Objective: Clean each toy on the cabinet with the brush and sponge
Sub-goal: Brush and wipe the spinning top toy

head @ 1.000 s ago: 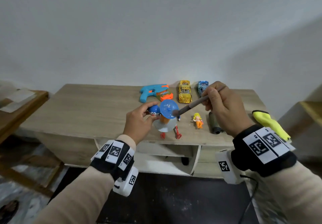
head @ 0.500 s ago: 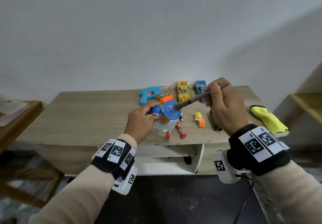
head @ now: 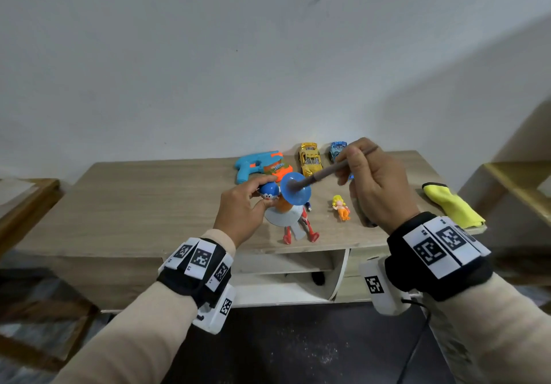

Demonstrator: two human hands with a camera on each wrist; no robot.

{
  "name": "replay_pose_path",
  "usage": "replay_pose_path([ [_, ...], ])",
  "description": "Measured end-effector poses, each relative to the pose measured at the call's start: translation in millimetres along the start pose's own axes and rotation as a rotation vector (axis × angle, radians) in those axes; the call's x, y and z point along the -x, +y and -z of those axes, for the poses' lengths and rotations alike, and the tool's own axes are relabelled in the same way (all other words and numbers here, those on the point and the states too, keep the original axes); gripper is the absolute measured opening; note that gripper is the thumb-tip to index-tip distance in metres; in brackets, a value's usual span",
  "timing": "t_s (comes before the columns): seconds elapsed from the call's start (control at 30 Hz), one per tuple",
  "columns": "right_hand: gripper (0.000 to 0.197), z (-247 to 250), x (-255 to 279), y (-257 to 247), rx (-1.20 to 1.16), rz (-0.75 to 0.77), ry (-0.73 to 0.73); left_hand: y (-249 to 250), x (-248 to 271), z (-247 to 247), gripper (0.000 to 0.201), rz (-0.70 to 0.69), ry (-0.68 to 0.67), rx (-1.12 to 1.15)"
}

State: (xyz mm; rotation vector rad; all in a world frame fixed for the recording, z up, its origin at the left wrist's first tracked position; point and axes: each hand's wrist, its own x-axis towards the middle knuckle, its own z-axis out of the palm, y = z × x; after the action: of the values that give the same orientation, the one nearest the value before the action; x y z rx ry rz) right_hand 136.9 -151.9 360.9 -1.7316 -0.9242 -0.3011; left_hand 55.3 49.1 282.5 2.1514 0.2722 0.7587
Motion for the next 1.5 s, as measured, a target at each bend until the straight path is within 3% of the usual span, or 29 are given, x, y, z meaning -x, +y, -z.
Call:
replay_pose_path([
  [0.07, 0.032, -0.7, 1.5, 1.1, 0.05, 0.026, -0.009, -1.5, -0.7, -0.3, 0.043, 0.006, -0.005, -0.004],
  [0.17, 0.03, 1.7, 1.0, 3.7, 0.058, 0.07, 0.096, -3.3, -1.0, -0.1, 0.043, 0.01, 0.0, 0.0],
  [0.3, 0.032, 1.7, -0.4, 1.2, 0.075, 0.057, -0.03, -4.0, -1.6, -1.3, 0.042, 0.032, -0.001, 0.01],
  [0.43, 0.032, 6.2, -2.4, 2.3, 0.07, 0.08, 0.087, -0.4, -0.7, -2.5, 0.041, 0.087, 0.032, 0.068],
  [0.57, 0.031, 6.2, -1.5, 2.5, 0.059, 0.069, -0.008, 3.5, -1.4, -4.4, 0.038, 0.149, 0.025, 0.118],
  [0.7, 0.027, 7.3, -0.7, 0.0, -0.051, 0.133, 0.103, 6.8, -1.7, -7.9, 0.035, 0.184, 0.025, 0.122],
  [0.93, 0.028, -1.8, 5.2, 4.4, 0.1, 0.201, -0.08, 13.9, -6.5, -14.4, 0.034, 0.207, 0.024, 0.18],
  [1.07, 0.03, 2.7, 8.7, 8.5, 0.082, 0.176, -0.021, 12.1, -12.8, -14.1, 0.032, 0.271, 0.055, 0.307],
  [1.23, 0.042, 5.8, 7.2, 14.9, 0.151, 0.132, -0.051, 4.6, -20.4, -11.1, 0.036, 0.31, 0.082, 0.379],
  [1.33, 0.038, 9.6, 5.5, 14.6, 0.11, 0.115, 0.023, 6.1, -20.7, -10.1, 0.032, 0.277, 0.045, 0.404],
  [1.4, 0.034, 10.8, 4.3, 14.5, 0.143, 0.09, -0.047, 10.4, -20.5, -9.8, 0.031, 0.232, 0.02, 0.425],
  [1.5, 0.043, 14.8, 4.2, 21.4, 0.189, 0.006, -0.008, 16.0, -21.5, -8.3, 0.033, 0.164, -0.008, 0.475],
])
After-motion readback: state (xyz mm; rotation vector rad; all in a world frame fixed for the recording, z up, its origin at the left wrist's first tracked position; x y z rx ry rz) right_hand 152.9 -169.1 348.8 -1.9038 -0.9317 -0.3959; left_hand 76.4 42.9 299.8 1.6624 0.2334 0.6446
